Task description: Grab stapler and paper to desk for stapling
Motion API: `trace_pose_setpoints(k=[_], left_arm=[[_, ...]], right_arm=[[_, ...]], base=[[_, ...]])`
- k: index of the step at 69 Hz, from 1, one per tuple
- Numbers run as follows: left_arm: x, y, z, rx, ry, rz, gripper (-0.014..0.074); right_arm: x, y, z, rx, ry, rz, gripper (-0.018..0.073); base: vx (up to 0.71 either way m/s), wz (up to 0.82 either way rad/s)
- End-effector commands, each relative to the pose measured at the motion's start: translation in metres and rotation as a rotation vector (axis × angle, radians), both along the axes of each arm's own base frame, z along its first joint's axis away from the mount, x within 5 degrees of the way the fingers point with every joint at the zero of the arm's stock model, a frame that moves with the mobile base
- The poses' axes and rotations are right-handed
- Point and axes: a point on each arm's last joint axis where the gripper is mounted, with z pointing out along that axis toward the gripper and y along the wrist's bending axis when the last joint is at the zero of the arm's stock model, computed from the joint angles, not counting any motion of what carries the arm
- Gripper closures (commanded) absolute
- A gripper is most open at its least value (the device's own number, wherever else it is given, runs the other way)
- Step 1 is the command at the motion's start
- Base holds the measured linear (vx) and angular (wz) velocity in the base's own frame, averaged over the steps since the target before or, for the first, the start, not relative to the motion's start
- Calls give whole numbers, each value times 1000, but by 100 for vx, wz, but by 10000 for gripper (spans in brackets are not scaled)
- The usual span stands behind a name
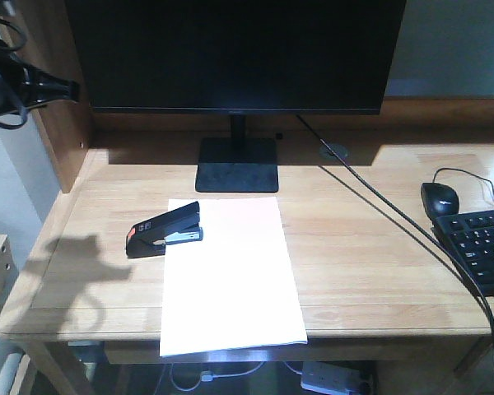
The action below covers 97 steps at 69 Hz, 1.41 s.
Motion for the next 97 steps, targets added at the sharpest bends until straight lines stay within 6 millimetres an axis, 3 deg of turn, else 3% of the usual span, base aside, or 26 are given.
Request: trace_pose_setpoints(k=[1, 25, 43, 52, 69, 89, 97], left_arm=[[-29, 2, 29, -44, -209, -5, 603], [-146, 18, 16, -64, -380, -13, 603], [-230, 28, -15, -127, -522, -9, 603], [-262, 32, -34, -145, -588, -11, 603], [-296, 37, -66, -158, -678, -14, 603], [-301, 38, -72, -157, -687, -15, 603], [-301, 38, -72, -157, -687, -15, 603]], right_arm=[[-1, 2, 11, -18, -59, 23, -31], [-1, 2, 11, -18, -59, 23, -31], [-1, 2, 11, -18, -59, 26, -31], [-1, 2, 11, -18, -59, 26, -31], [-1, 2, 11, -18, -59, 25, -31], [-1, 1, 11, -44, -71, 13, -29], [-1, 1, 11, -49, -69, 9, 17]], base=[[0, 0], [0, 0], [0, 0], [0, 0], [0, 0], [0, 0], [0, 0]])
